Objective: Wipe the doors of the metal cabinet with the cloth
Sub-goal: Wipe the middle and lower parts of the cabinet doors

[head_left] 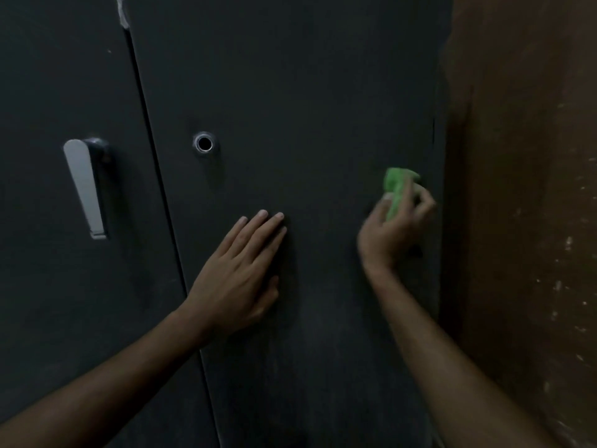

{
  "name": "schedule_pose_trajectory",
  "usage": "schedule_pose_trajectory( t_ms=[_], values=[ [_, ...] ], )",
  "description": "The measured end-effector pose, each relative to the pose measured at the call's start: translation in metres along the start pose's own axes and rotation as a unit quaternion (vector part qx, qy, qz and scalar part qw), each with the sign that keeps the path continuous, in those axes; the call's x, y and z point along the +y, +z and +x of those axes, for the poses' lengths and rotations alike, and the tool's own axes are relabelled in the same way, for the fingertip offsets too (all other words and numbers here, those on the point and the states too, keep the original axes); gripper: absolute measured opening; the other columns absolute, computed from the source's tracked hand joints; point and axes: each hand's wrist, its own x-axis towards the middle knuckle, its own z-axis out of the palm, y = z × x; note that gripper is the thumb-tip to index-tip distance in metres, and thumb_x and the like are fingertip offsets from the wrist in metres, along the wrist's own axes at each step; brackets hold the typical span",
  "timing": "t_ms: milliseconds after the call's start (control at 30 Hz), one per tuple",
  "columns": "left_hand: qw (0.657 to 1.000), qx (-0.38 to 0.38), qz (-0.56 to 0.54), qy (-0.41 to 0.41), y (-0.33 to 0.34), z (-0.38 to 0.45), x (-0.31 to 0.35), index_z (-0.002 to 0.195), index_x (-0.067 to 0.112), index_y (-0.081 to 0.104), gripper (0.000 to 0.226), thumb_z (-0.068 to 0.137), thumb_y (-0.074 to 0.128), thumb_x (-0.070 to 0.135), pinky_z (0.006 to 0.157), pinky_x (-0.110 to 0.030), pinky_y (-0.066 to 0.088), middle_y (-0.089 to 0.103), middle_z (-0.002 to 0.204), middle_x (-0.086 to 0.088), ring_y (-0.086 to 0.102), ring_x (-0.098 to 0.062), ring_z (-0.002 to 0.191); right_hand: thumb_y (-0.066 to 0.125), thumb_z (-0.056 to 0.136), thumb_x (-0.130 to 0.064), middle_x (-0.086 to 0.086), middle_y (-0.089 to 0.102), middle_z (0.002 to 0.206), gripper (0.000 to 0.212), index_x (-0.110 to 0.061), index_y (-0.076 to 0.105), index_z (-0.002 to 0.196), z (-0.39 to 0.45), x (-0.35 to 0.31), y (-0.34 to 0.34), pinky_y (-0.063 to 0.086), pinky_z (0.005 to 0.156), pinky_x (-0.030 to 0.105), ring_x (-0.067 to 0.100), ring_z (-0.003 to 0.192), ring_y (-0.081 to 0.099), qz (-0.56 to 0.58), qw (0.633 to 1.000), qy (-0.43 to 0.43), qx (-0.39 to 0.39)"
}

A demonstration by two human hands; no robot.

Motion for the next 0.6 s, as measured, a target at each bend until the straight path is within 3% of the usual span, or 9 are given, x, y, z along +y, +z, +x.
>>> schedule_pose_trajectory(
  t_ms=[67, 200, 267, 333, 367, 433, 467, 533, 600],
  values=[
    [1.0, 0.018, -0.001, -0.02, -0.002, -0.005, 0.001, 0.153, 0.002, 0.035, 0.073, 0.09, 0.049, 0.037, 0.126, -0.048, 0.016, 0.026, 0.164, -0.015, 0.015, -0.031, 0.155, 0.052, 0.095, -0.025, 0.018, 0.053, 0.13, 0.044, -0.011, 0.057, 0.137, -0.04, -0.019, 0.001, 0.042, 0.092, 0.045, 0.037, 0.107, 0.052, 0.003, 0.984, -0.167, -0.055],
    [0.998, 0.044, 0.005, -0.048, -0.007, -0.028, -0.006, 0.149, -0.002, 0.042, 0.073, 0.086, 0.051, 0.035, 0.124, -0.049, 0.02, 0.034, 0.159, -0.019, 0.026, -0.035, 0.151, 0.054, 0.09, -0.027, 0.012, 0.043, 0.137, 0.049, -0.02, 0.049, 0.138, -0.109, 0.028, -0.031, 0.047, 0.084, 0.046, 0.034, 0.103, 0.051, -0.004, 0.886, -0.415, -0.206],
    [0.997, 0.048, 0.005, -0.059, -0.012, -0.045, -0.014, 0.148, -0.002, 0.043, 0.072, 0.086, 0.05, 0.036, 0.122, -0.05, 0.023, 0.035, 0.159, -0.019, 0.028, -0.035, 0.15, 0.056, 0.089, -0.026, 0.014, 0.049, 0.133, 0.046, -0.021, 0.05, 0.135, -0.098, 0.036, -0.031, 0.046, 0.084, 0.046, 0.037, 0.101, 0.053, -0.006, 0.912, -0.37, -0.179],
    [0.996, 0.041, 0.005, -0.073, -0.016, -0.06, -0.023, 0.148, -0.002, 0.043, 0.073, 0.086, 0.05, 0.036, 0.121, -0.051, 0.025, 0.035, 0.159, -0.019, 0.028, -0.036, 0.15, 0.057, 0.092, -0.024, 0.018, 0.054, 0.128, 0.041, -0.016, 0.057, 0.132, -0.082, 0.004, -0.011, 0.042, 0.088, 0.045, 0.039, 0.102, 0.054, 0.007, 0.978, -0.183, -0.097],
    [0.996, 0.035, 0.007, -0.084, -0.019, -0.067, -0.026, 0.148, -0.002, 0.043, 0.074, 0.086, 0.05, 0.037, 0.121, -0.051, 0.026, 0.035, 0.159, -0.019, 0.028, -0.036, 0.15, 0.058, 0.093, -0.024, 0.018, 0.054, 0.127, 0.04, -0.015, 0.059, 0.131, -0.079, -0.022, 0.002, 0.04, 0.09, 0.044, 0.038, 0.103, 0.053, 0.025, 0.992, -0.11, -0.064],
    [0.994, 0.01, 0.016, -0.104, -0.024, -0.078, -0.034, 0.148, -0.002, 0.042, 0.077, 0.083, 0.049, 0.038, 0.12, -0.051, 0.026, 0.034, 0.159, -0.02, 0.028, -0.036, 0.149, 0.057, 0.092, -0.027, 0.015, 0.051, 0.131, 0.042, -0.019, 0.057, 0.134, -0.097, -0.067, 0.015, 0.039, 0.086, 0.043, 0.035, 0.102, 0.05, 0.045, 0.985, -0.152, -0.065],
    [0.994, -0.004, 0.019, -0.109, -0.026, -0.082, -0.037, 0.149, -0.002, 0.041, 0.079, 0.082, 0.049, 0.039, 0.12, -0.052, 0.027, 0.033, 0.16, -0.02, 0.028, -0.036, 0.149, 0.057, 0.092, -0.029, 0.014, 0.048, 0.133, 0.045, -0.023, 0.054, 0.136, -0.116, -0.075, 0.015, 0.038, 0.083, 0.042, 0.034, 0.101, 0.05, 0.04, 0.964, -0.244, -0.095],
    [0.993, -0.024, 0.028, -0.11, -0.029, -0.089, -0.044, 0.151, -0.002, 0.038, 0.08, 0.082, 0.047, 0.038, 0.12, -0.052, 0.029, 0.031, 0.161, -0.019, 0.027, -0.037, 0.15, 0.056, 0.092, -0.028, 0.008, 0.045, 0.136, 0.046, -0.026, 0.053, 0.137, -0.154, -0.061, -0.001, 0.041, 0.079, 0.042, 0.031, 0.099, 0.049, 0.041, 0.88, -0.436, -0.182],
    [0.993, -0.047, 0.037, -0.097, -0.031, -0.095, -0.048, 0.154, 0.001, 0.032, 0.08, 0.083, 0.042, 0.036, 0.122, -0.051, 0.027, 0.026, 0.164, -0.016, 0.023, -0.035, 0.152, 0.057, 0.09, -0.027, 0.003, 0.046, 0.134, 0.041, -0.027, 0.063, 0.131, -0.157, -0.026, -0.025, 0.045, 0.076, 0.041, 0.029, 0.095, 0.054, 0.031, 0.812, -0.535, -0.231]
  ],
)
